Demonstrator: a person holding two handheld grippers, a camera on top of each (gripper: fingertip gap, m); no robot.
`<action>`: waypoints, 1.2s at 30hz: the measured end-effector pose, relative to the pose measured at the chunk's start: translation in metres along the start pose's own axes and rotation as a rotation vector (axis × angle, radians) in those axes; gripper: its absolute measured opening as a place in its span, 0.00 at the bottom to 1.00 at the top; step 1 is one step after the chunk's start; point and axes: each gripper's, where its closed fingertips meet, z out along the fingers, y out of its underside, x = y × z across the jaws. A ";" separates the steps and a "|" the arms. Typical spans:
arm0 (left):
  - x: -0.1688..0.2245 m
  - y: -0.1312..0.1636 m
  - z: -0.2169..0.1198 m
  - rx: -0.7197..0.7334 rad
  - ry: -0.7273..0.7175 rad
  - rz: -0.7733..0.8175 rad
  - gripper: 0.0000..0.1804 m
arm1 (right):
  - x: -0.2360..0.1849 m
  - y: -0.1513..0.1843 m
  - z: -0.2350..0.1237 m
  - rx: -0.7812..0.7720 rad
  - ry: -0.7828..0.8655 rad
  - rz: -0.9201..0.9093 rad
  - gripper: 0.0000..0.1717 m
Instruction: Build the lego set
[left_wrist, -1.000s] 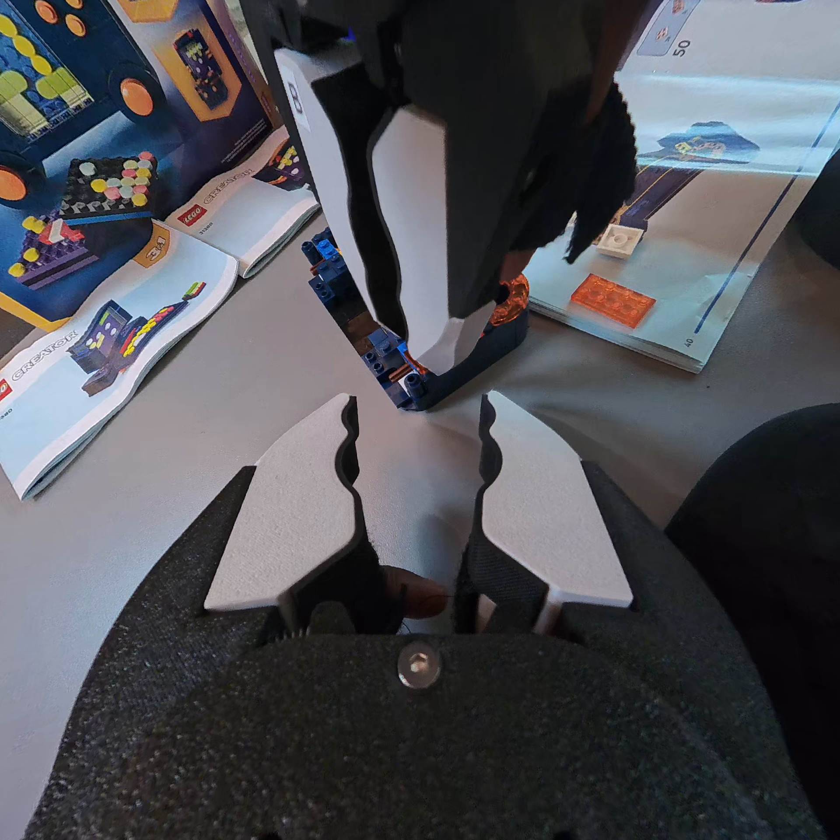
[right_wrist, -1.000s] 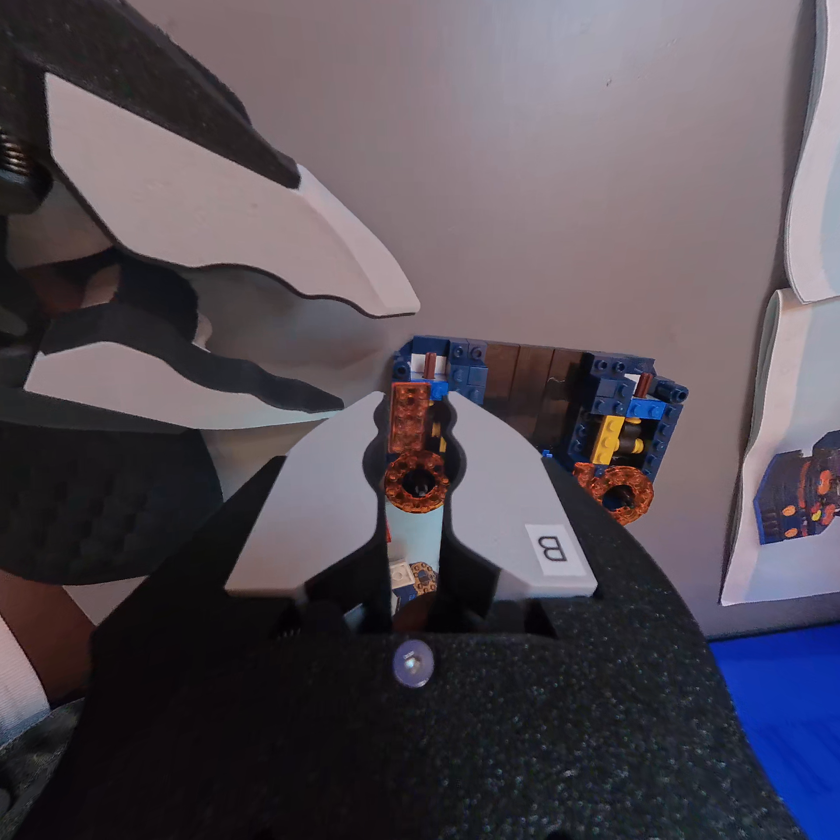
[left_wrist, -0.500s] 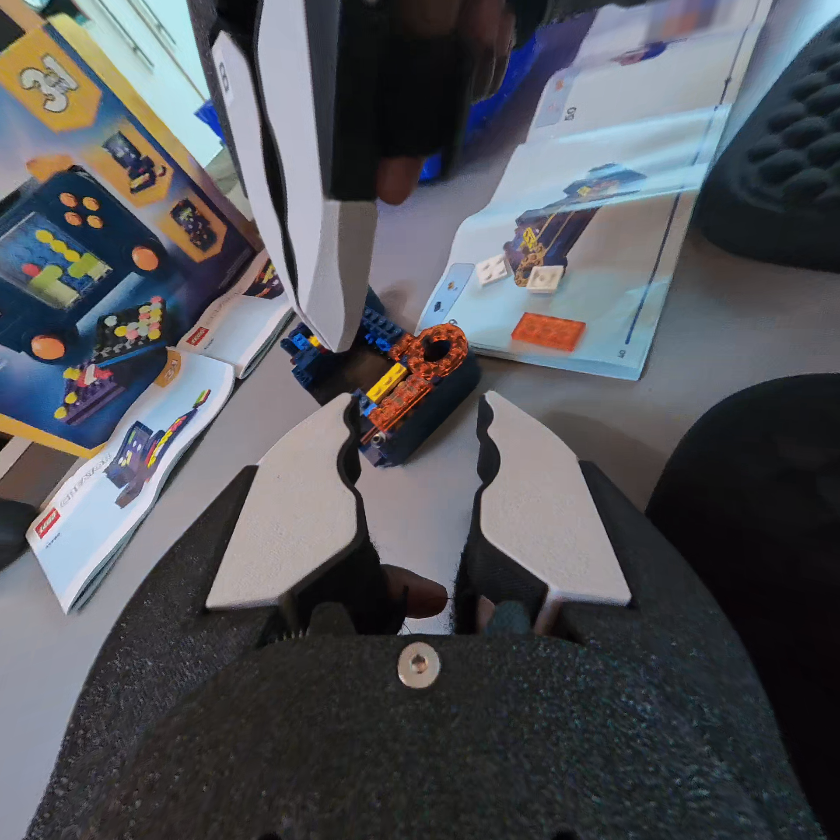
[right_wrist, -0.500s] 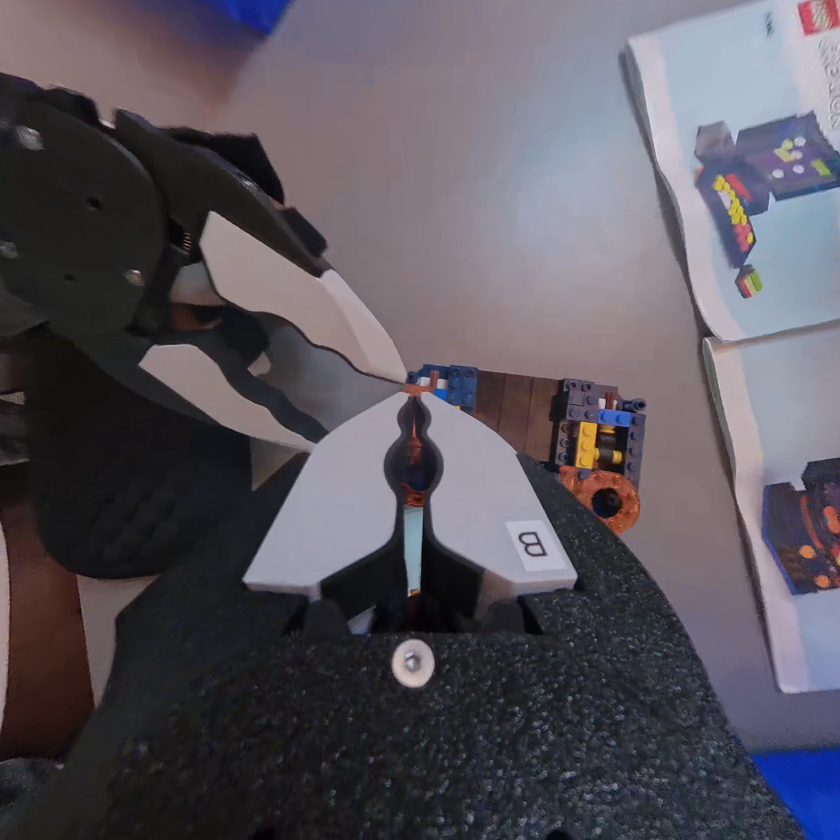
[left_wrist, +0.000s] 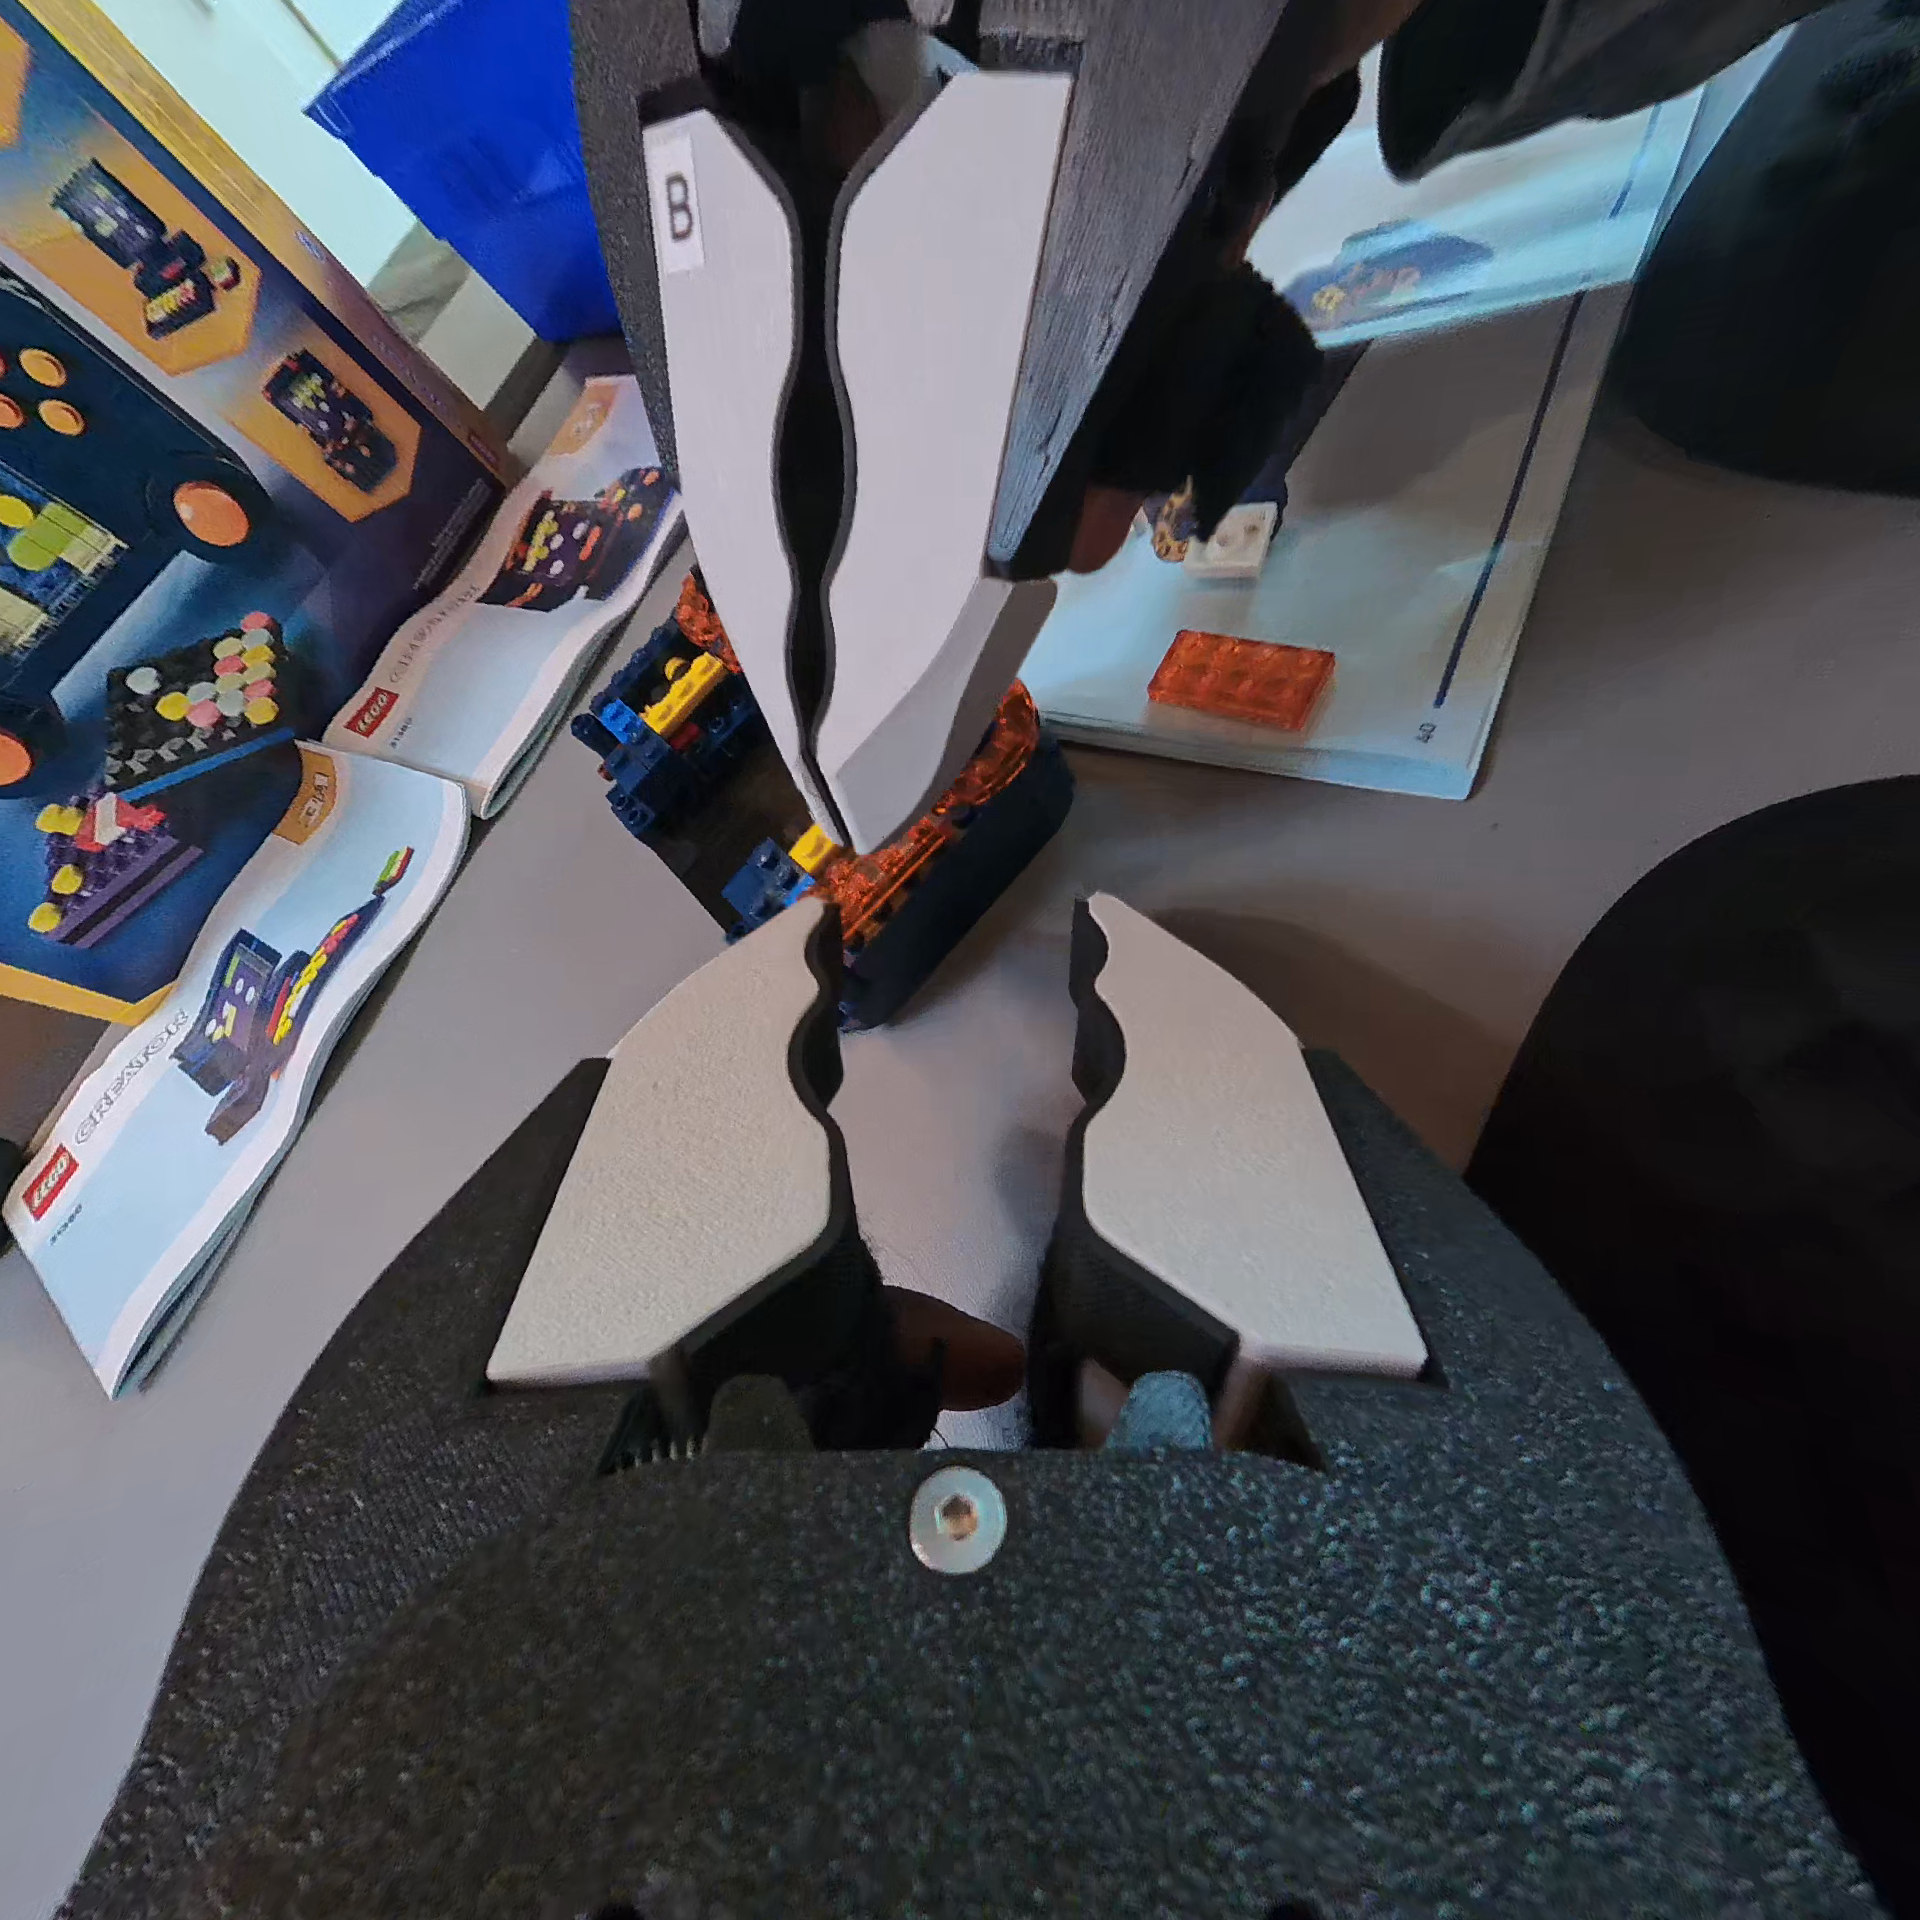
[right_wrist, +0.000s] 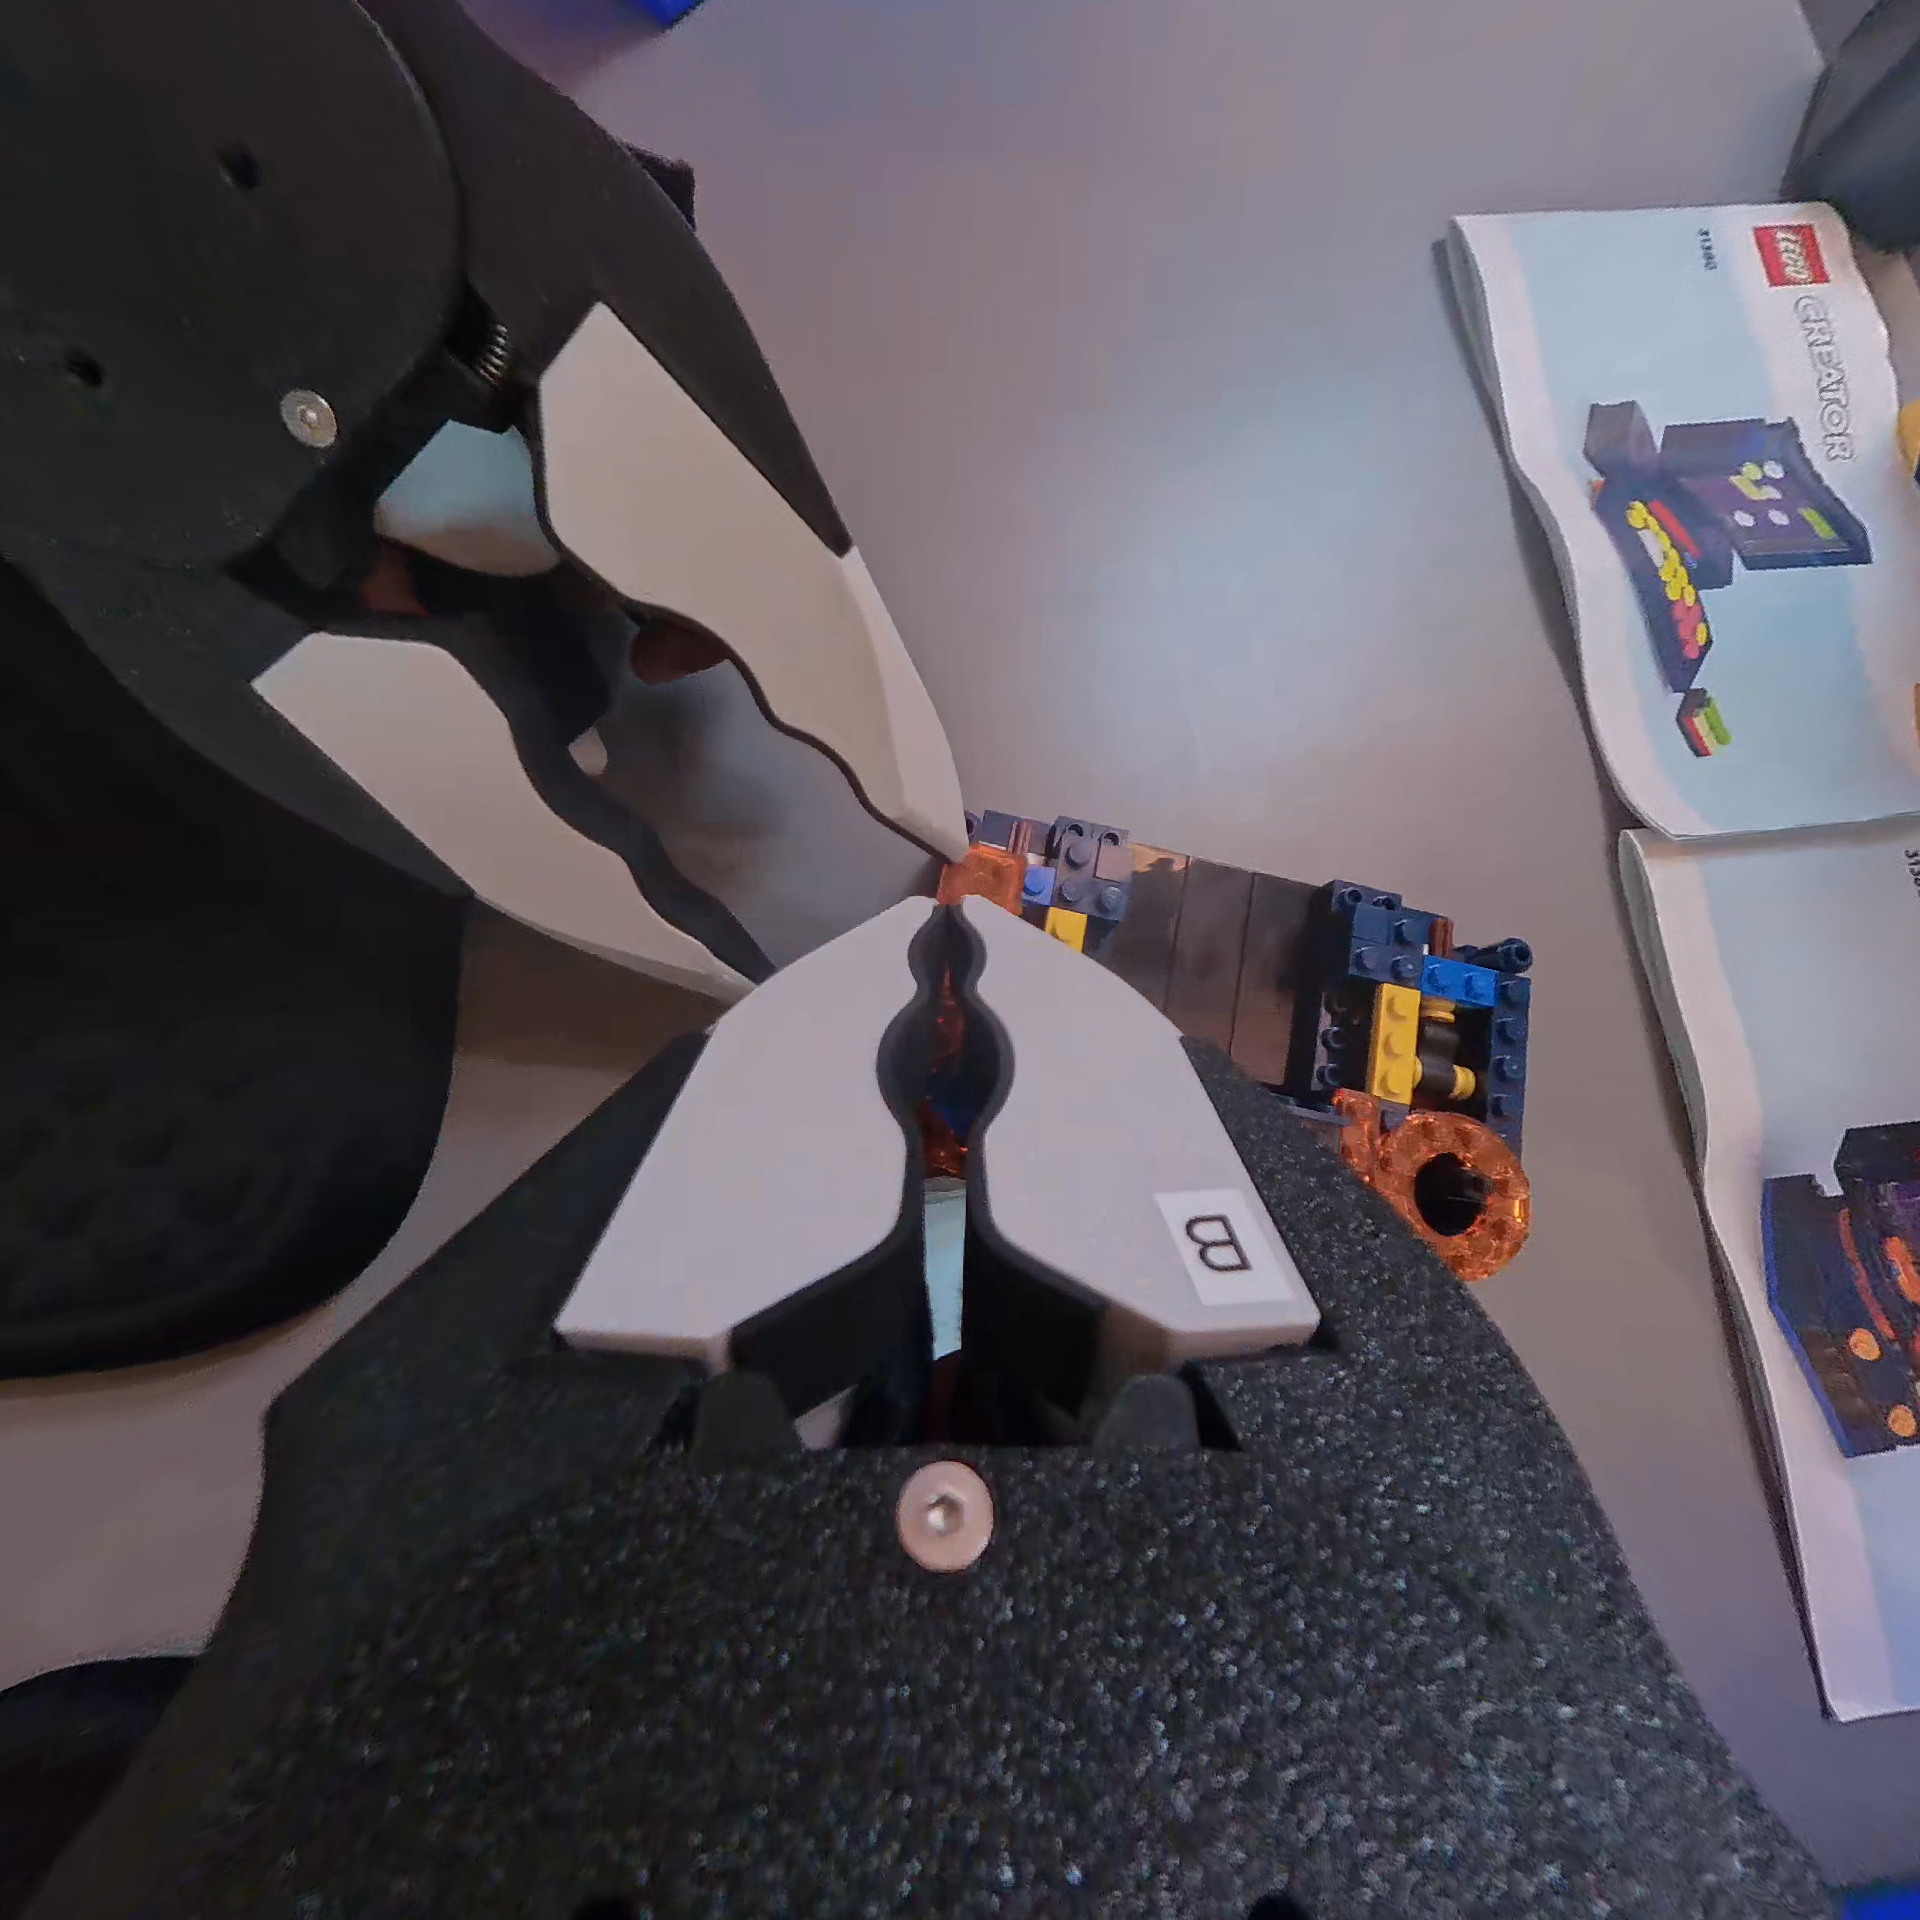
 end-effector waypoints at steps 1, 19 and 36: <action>0.001 0.001 0.001 -0.011 0.001 0.005 0.23 | -0.001 0.001 0.001 -0.007 0.000 -0.007 0.00; -0.010 0.003 -0.004 -0.003 -0.045 -0.033 0.24 | 0.022 0.002 -0.012 -0.023 -0.036 0.061 0.08; -0.006 0.011 0.001 -0.066 -0.029 0.002 0.25 | 0.015 0.009 0.009 -0.147 -0.122 0.076 0.03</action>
